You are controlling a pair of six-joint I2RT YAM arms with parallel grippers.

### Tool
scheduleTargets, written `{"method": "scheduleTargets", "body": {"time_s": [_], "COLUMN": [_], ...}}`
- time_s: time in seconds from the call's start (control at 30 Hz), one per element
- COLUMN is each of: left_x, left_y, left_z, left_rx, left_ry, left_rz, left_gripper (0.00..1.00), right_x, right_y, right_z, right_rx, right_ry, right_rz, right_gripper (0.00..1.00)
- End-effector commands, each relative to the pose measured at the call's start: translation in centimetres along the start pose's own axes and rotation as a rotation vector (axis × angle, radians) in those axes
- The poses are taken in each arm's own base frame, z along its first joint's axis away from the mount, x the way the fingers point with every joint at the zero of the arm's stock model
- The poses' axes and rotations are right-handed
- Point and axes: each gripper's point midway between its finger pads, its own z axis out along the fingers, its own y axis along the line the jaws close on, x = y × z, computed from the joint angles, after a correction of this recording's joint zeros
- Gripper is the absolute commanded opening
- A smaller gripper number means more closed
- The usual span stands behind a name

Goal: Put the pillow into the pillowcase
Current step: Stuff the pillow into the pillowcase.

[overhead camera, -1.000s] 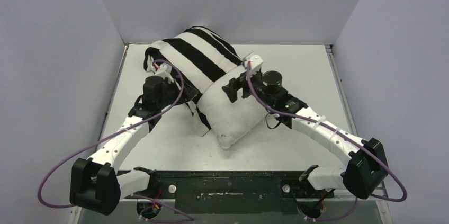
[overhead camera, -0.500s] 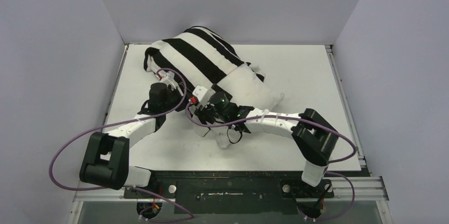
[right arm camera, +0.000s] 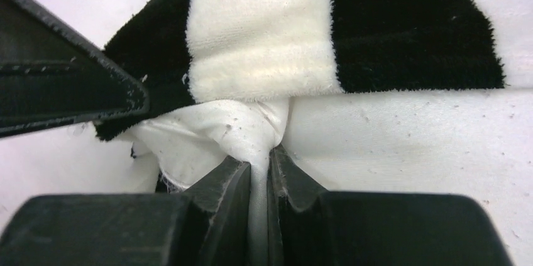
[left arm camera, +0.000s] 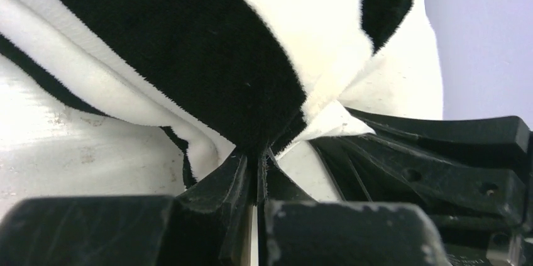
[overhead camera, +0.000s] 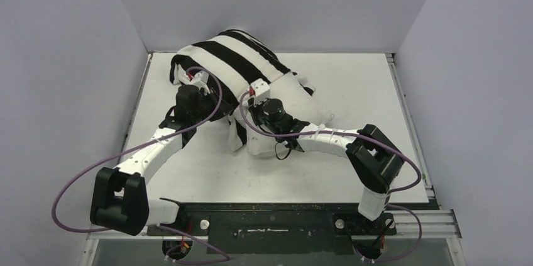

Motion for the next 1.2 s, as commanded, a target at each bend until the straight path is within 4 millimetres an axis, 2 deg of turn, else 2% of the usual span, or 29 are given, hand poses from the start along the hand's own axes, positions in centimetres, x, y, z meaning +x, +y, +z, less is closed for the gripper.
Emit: {"method": "scheduleTargets", "body": {"time_s": [0.0, 0.17, 0.3, 0.43, 0.5, 0.6, 0.73, 0.77, 0.8, 0.87, 0.93, 1.03, 1.1, 1.17], "left_x": [-2.3, -0.4, -0.5, -0.8, -0.7, -0.4, 0.2, 0.0, -0.1, 0.1, 1.4, 4.6, 6.6, 8.2], "left_y": [-6.9, -7.9, -6.8, -6.3, -7.4, -10.6, -13.6, -14.5, -15.1, -15.9, -15.1, -11.5, -9.2, -8.2], "left_z": [-3.1, -5.0, -6.1, -6.7, -6.6, -6.5, -6.2, -6.4, -6.5, -6.7, -6.4, -5.8, -5.4, -4.7], "left_rx": [0.110, 0.091, 0.025, 0.013, 0.069, 0.244, 0.399, 0.436, 0.470, 0.507, 0.468, 0.331, 0.277, 0.270], "left_ry": [-0.024, 0.016, 0.025, 0.013, 0.023, 0.027, 0.028, 0.022, 0.016, 0.013, 0.039, 0.075, 0.092, 0.120], "left_rz": [0.136, 0.197, 0.243, 0.246, 0.236, 0.148, 0.057, 0.039, 0.026, 0.008, 0.017, 0.028, 0.007, -0.015], "left_gripper": [0.00, 0.00, 0.00, 0.00, 0.00, 0.00, 0.00, 0.00, 0.00, 0.00, 0.00, 0.00, 0.00, 0.00], "right_x": [-5.7, -7.5, -7.8, -8.1, -8.3, -8.6, -9.5, -9.0, -9.1, -8.8, -9.3, -10.2, -9.9, -8.5], "right_y": [-2.4, -4.9, -6.0, -5.9, -5.5, -4.4, -0.7, 0.0, 0.3, -0.8, -2.3, -3.5, -3.4, -2.0], "right_z": [0.5, 0.6, 0.9, 0.8, 1.0, 0.9, 1.2, 1.9, 2.5, 3.6, 4.1, 4.3, 4.4, 4.8], "right_rx": [0.100, 0.216, 0.262, 0.247, 0.224, 0.149, 0.007, -0.011, -0.027, -0.034, -0.055, -0.056, -0.060, -0.098], "right_ry": [-0.187, -0.252, -0.271, -0.297, -0.312, -0.392, -0.508, -0.518, -0.536, -0.564, -0.610, -0.641, -0.637, -0.605], "right_rz": [0.227, 0.354, 0.392, 0.430, 0.453, 0.566, 0.687, 0.690, 0.702, 0.779, 0.847, 0.863, 0.865, 0.874], "right_gripper": [0.00, 0.00, 0.00, 0.00, 0.00, 0.00, 0.00, 0.00, 0.00, 0.00, 0.00, 0.00, 0.00, 0.00]}}
